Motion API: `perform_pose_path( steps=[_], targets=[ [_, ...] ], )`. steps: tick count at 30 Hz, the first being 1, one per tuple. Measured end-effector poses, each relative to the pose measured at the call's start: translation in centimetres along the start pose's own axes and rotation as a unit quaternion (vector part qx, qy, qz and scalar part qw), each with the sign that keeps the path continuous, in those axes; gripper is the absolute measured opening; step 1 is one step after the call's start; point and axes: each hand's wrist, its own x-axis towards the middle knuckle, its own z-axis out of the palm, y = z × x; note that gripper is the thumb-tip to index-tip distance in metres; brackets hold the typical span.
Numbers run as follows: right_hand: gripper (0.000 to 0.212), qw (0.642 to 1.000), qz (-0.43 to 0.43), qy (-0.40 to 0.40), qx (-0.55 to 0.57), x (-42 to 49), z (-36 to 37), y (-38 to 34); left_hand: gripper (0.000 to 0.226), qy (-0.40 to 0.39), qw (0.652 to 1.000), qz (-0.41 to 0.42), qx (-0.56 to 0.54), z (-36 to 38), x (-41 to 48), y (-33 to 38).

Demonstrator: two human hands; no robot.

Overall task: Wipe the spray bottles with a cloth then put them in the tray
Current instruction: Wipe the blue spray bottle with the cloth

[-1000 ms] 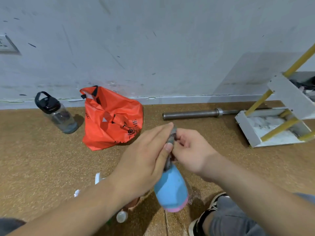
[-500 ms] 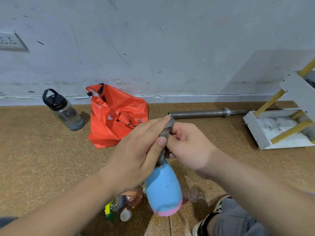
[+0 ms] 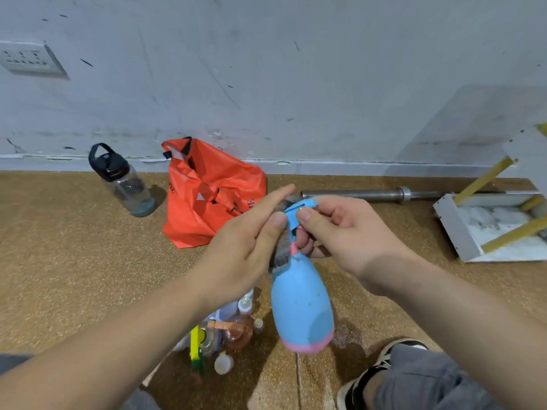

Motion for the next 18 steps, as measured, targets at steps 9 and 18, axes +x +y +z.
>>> perform_pose_path(
  steps=[9, 18],
  targets=[
    [0.021, 0.996, 0.022, 0.047, 0.072, 0.1, 0.4, -0.4, 0.033, 0.088, 0.994, -0.054, -0.022, 1.1, -0.3, 1.4],
    [0.019, 0.993, 0.005, 0.065, 0.095, -0.1, 0.3, -0.7, 0.033, 0.064, 0.997, -0.034, -0.032, 0.2, 0.8, 0.0]
  ],
)
